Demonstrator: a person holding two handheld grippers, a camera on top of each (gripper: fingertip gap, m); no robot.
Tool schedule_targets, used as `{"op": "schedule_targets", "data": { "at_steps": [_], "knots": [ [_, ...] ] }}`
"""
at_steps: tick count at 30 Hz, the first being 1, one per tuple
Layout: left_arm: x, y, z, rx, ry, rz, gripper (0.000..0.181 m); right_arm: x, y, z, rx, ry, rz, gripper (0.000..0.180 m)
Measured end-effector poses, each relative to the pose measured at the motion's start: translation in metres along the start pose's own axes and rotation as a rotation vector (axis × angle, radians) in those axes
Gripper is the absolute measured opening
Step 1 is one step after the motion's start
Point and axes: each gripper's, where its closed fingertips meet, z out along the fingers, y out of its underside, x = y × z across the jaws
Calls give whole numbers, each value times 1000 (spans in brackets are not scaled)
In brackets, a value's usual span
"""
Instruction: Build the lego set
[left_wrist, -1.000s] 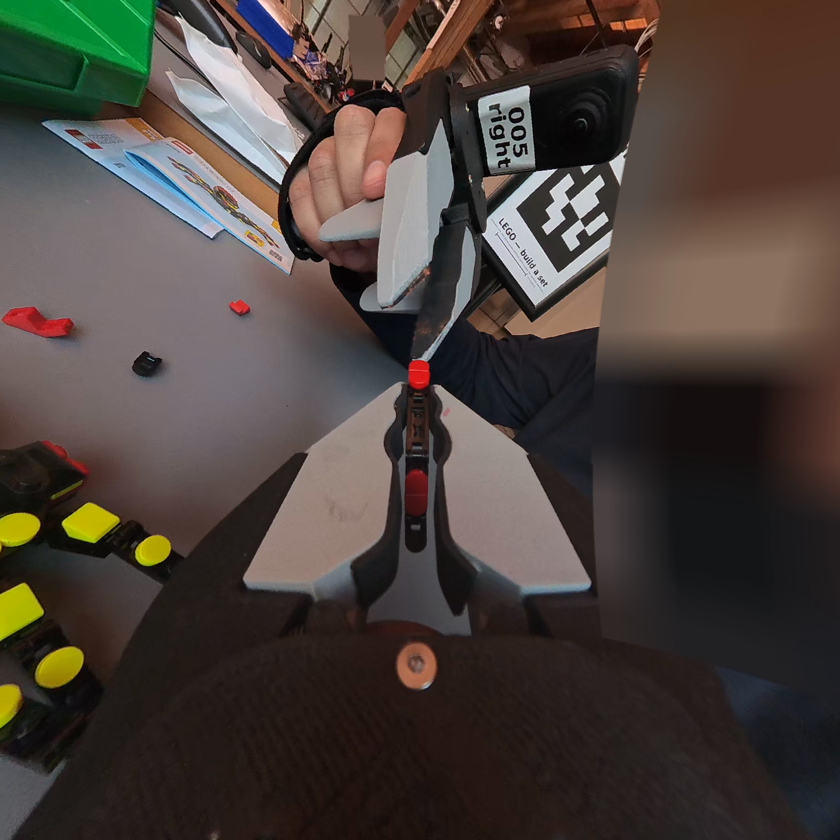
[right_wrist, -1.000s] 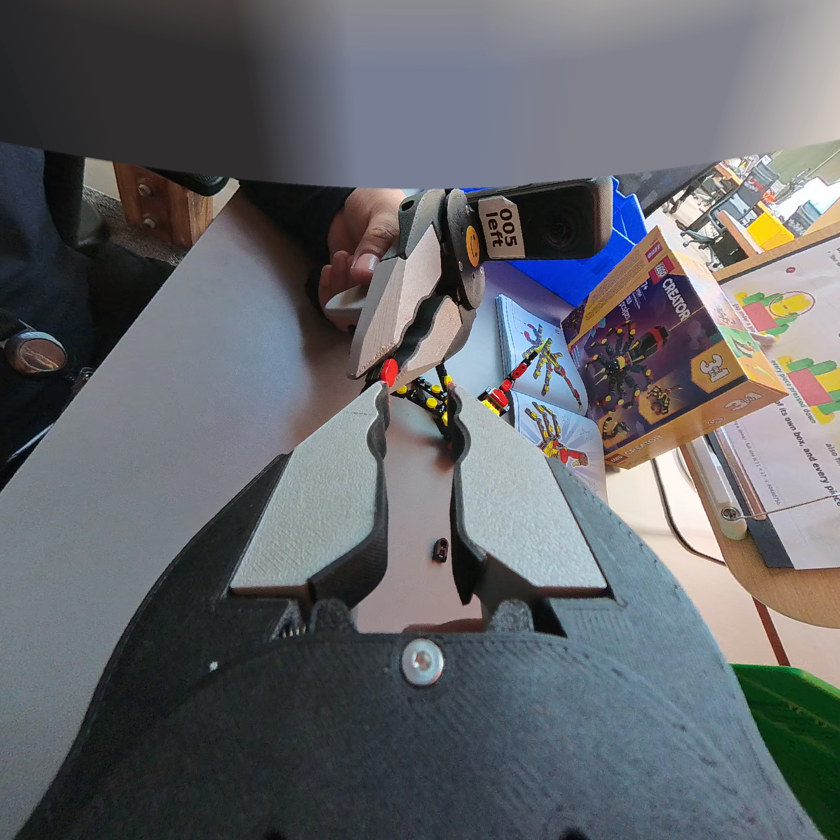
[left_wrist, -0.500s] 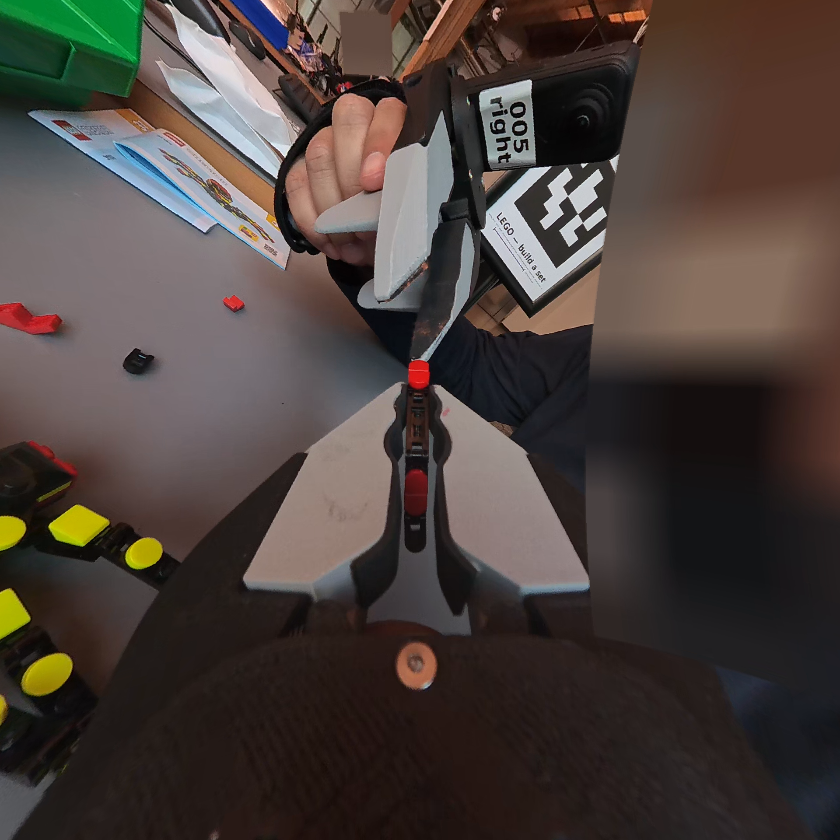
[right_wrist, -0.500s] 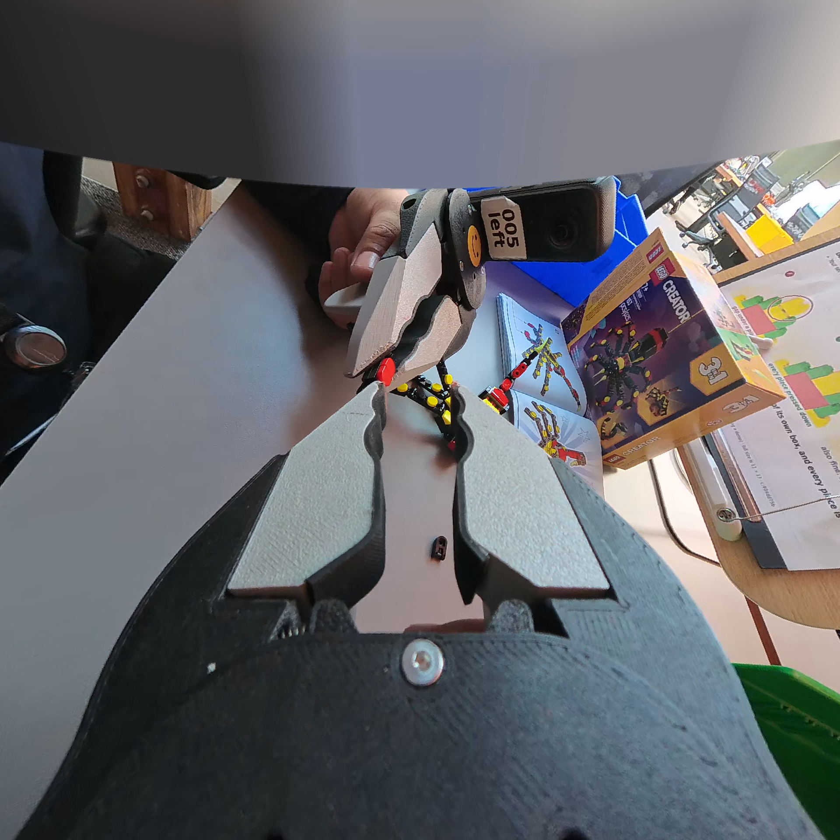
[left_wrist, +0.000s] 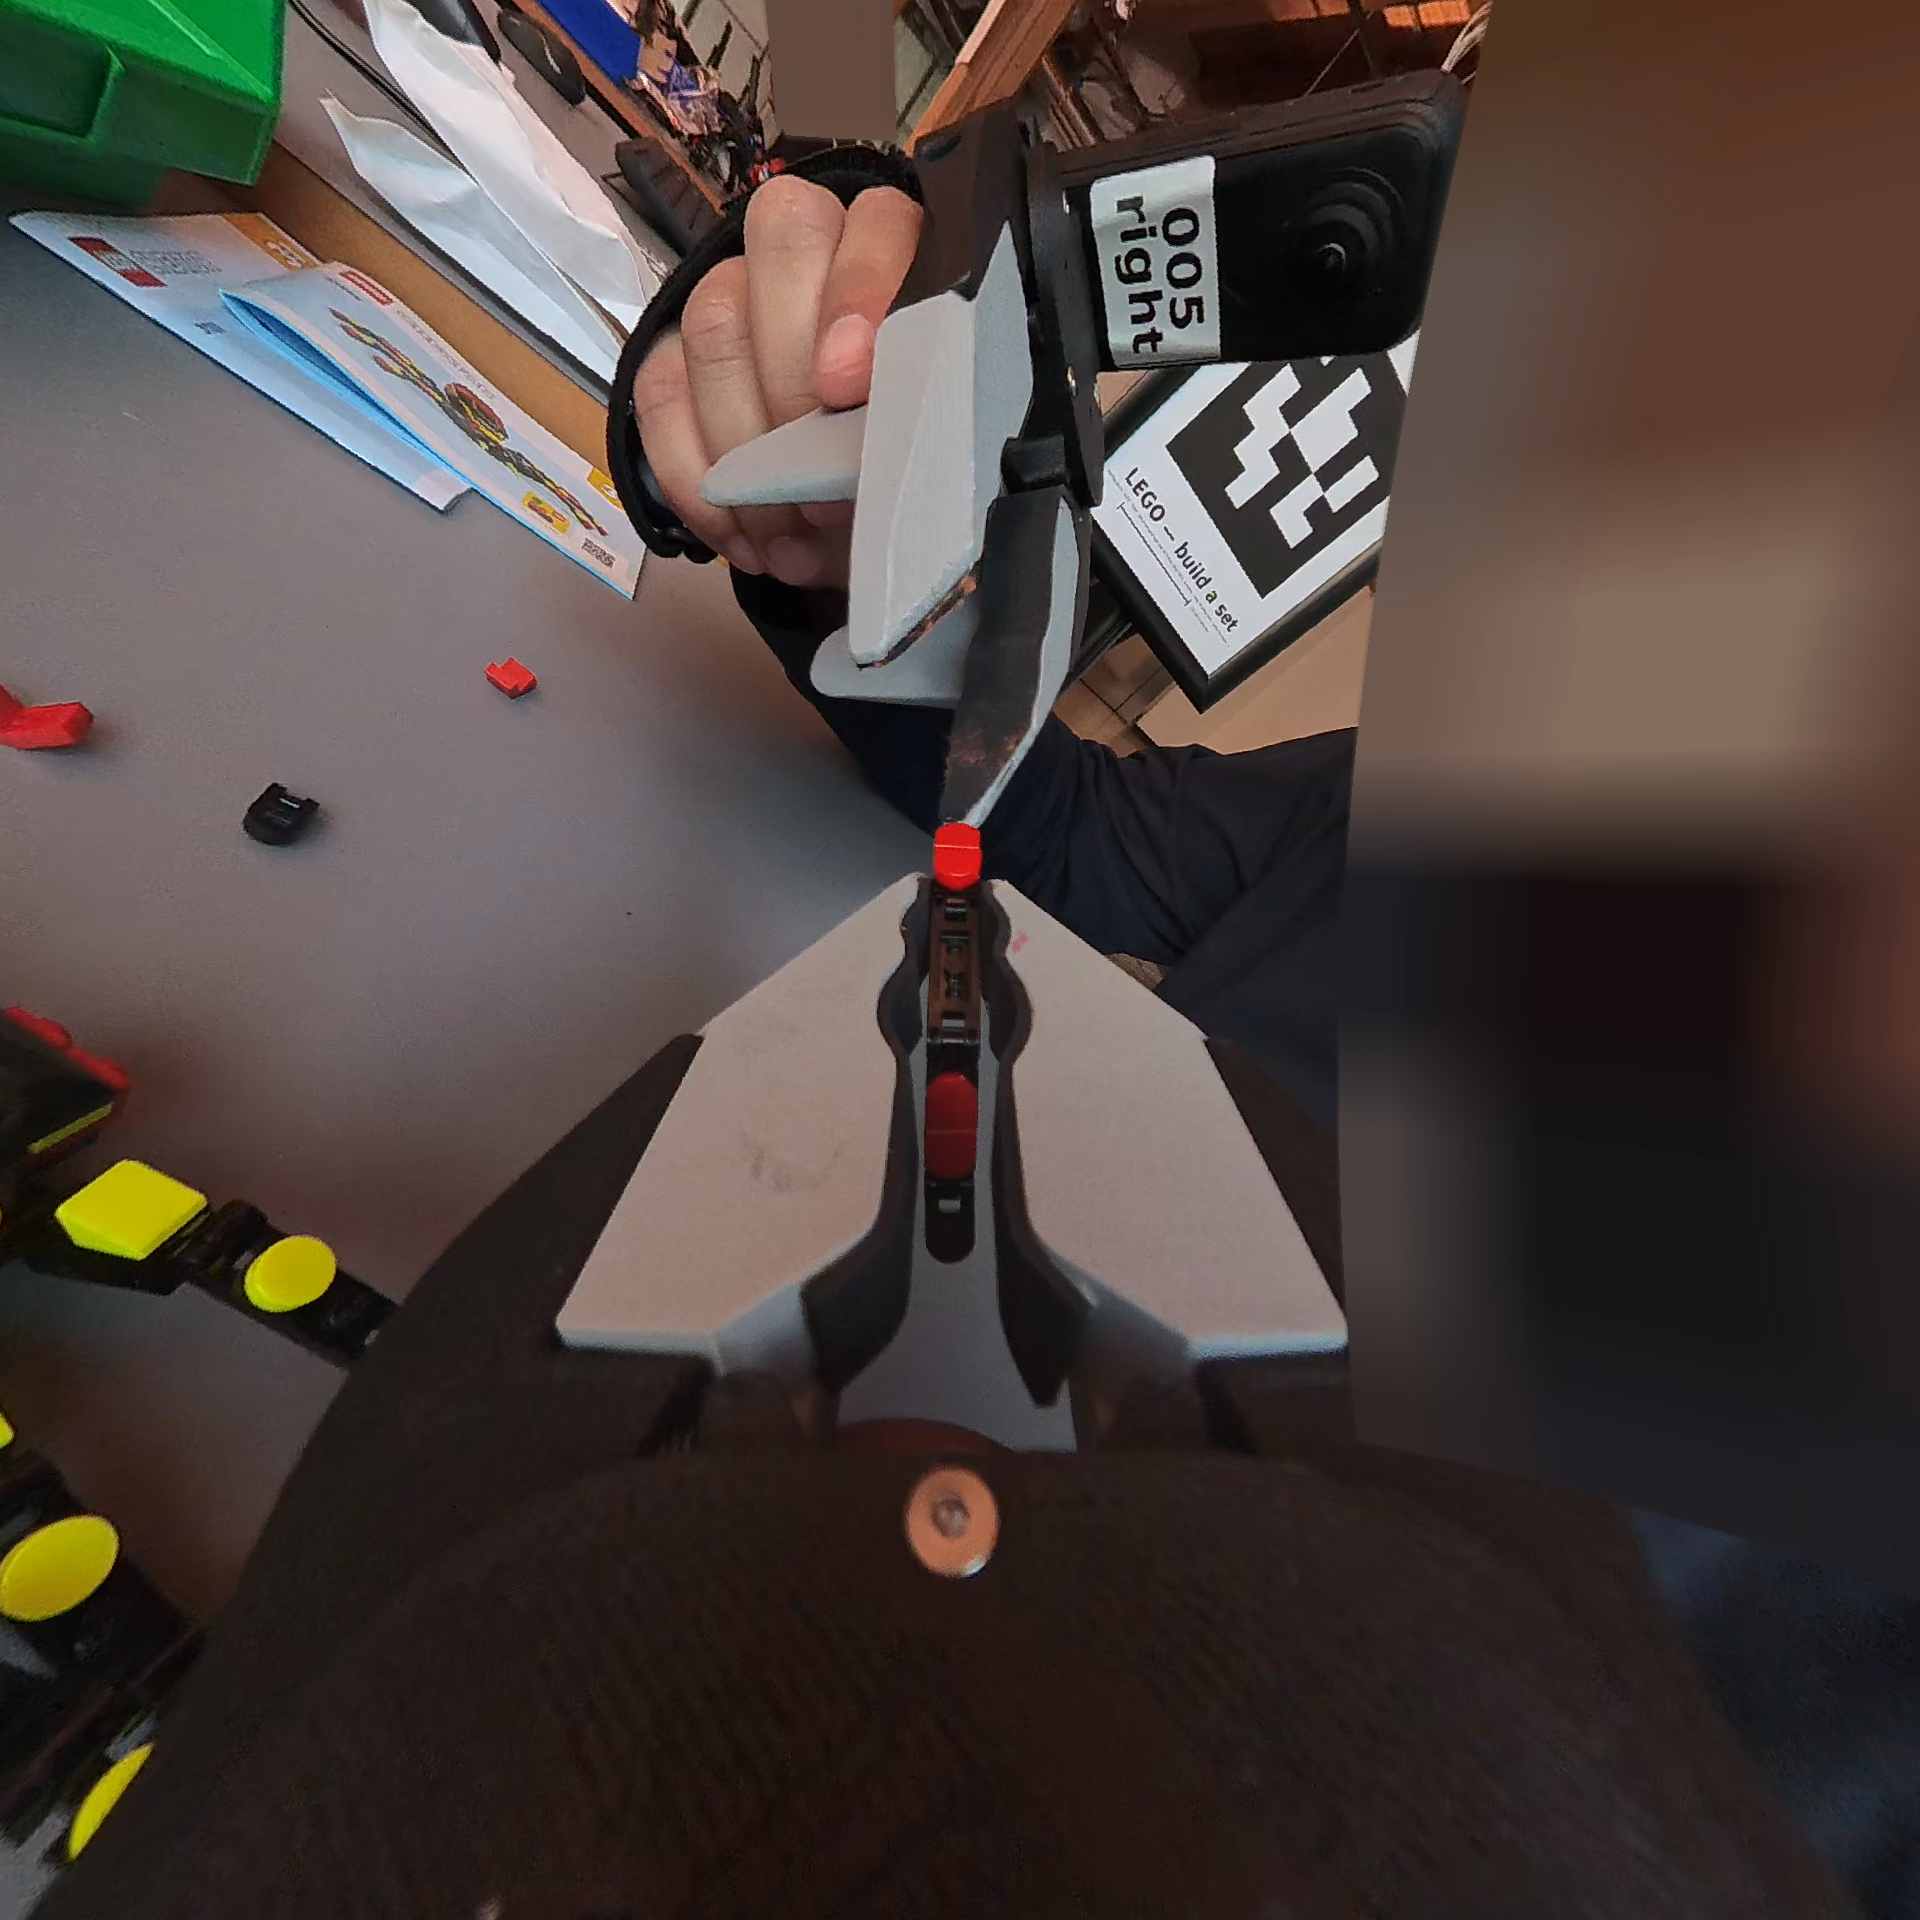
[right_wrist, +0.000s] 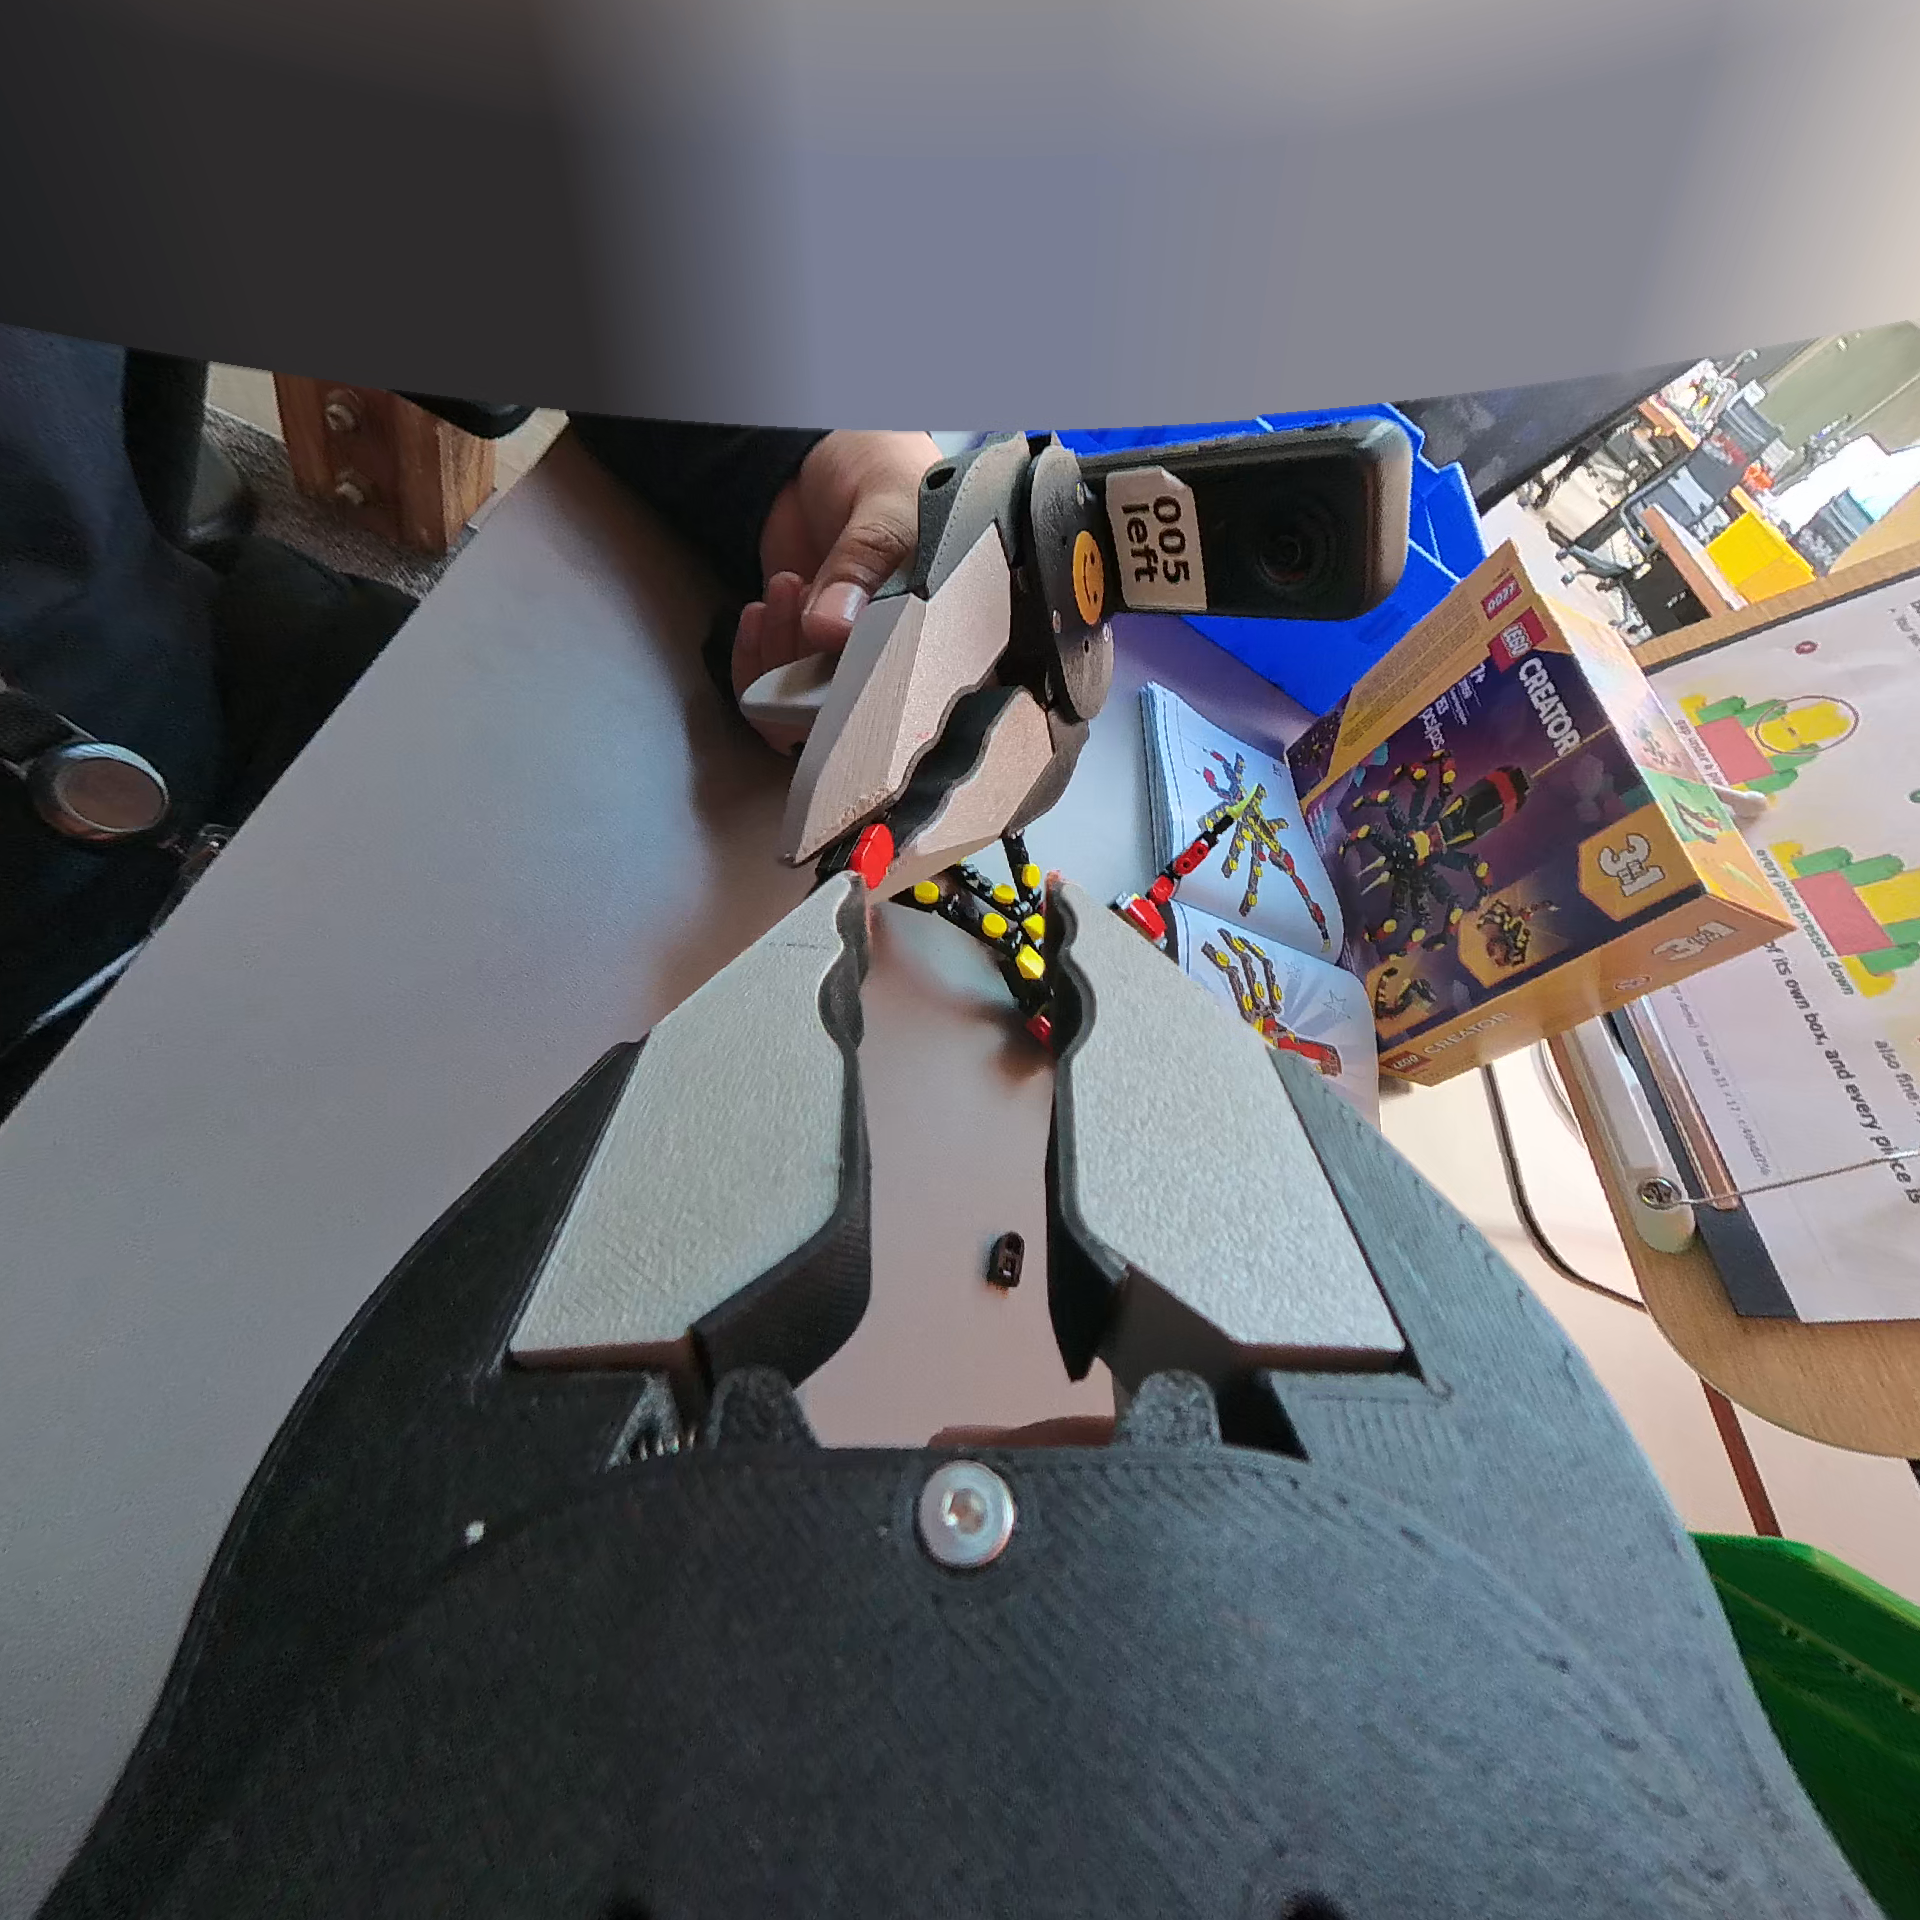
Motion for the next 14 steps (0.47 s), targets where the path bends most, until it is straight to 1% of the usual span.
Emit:
{"op": "schedule_targets", "data": {
  "at_steps": [3, 14],
  "knots": [
    [0, 1, 1, -4, 2, -2, 4, 0, -1, -1, 4, 1, 0, 33],
    [1, 4, 2, -18, 7, 0, 4, -2, -1, -1, 3, -14, 2, 35]
  ]
}}
